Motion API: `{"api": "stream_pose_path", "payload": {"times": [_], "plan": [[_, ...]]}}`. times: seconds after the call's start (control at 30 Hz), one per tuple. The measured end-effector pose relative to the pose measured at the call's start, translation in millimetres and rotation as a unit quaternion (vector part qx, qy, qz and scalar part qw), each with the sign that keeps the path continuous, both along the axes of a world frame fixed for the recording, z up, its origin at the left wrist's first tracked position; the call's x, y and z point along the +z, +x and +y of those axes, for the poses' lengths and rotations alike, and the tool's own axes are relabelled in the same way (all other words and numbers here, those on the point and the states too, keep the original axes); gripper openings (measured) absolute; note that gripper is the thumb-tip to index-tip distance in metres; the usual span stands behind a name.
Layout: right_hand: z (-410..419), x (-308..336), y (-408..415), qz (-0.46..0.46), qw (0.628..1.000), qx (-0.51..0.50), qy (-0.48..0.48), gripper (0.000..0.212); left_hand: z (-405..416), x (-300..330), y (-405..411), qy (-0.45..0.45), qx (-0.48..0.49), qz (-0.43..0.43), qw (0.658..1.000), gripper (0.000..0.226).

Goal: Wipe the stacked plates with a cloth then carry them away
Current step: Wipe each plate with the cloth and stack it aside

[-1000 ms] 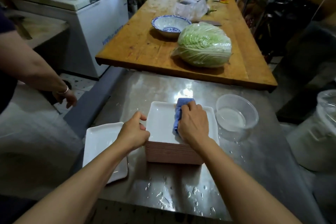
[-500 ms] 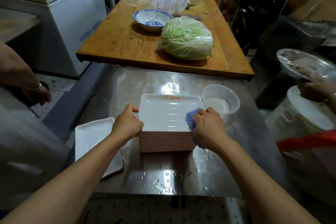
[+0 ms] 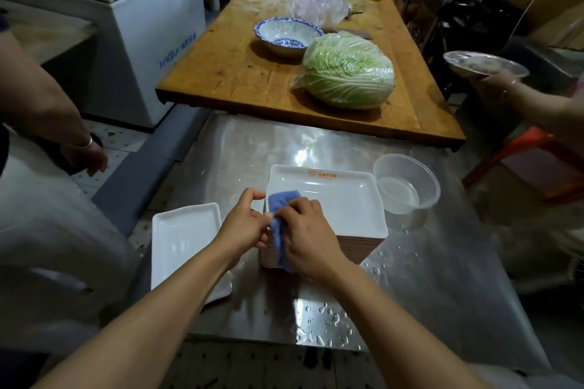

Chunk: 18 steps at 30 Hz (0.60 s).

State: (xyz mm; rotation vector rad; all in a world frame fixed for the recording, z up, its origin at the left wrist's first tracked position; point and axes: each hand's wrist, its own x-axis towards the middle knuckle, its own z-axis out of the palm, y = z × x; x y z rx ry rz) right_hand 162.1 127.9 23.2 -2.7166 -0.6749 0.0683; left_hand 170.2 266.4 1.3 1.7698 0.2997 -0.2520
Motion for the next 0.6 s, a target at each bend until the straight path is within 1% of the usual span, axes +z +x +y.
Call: {"api": "stream_pose_path", "payload": {"times": [0.1, 0.23, 0.3, 0.37, 0.47, 0.53, 0.6], "plan": [[1, 1, 23, 0.002, 0.999, -0.017, -0.048, 0.05, -1, -1, 1, 0.041, -0.012, -0.009, 0.999, 0.031], [8, -1, 49, -0.055, 0.992, -0.044, -0.106, 0.053, -4, 2, 4, 0.097, -0.019, -0.015, 0.995, 0.033], [-2, -3, 52, -0.078, 0.988, -0.074, -0.115, 0.048, -5, 4, 6, 0.13, -0.019, -0.015, 0.991, 0.034], [-24, -2, 51, -0.089, 0.981, -0.121, -0.123, 0.039, -7, 6, 7, 0.157, -0.019, -0.015, 0.987, 0.034], [-68, 3, 50, -0.086, 0.965, -0.174, -0.174, 0.036, -10, 5, 6, 0.172, -0.01, -0.016, 0.985, 0.035], [-88, 8, 47, -0.078, 0.96, -0.181, -0.199, 0.036, -13, 4, 5, 0.19, 0.001, -0.018, 0.982, 0.035], [-93, 12, 41, -0.065, 0.964, -0.165, -0.198, 0.033, -14, 2, 3, 0.214, 0.009, -0.022, 0.977, 0.034]]}}
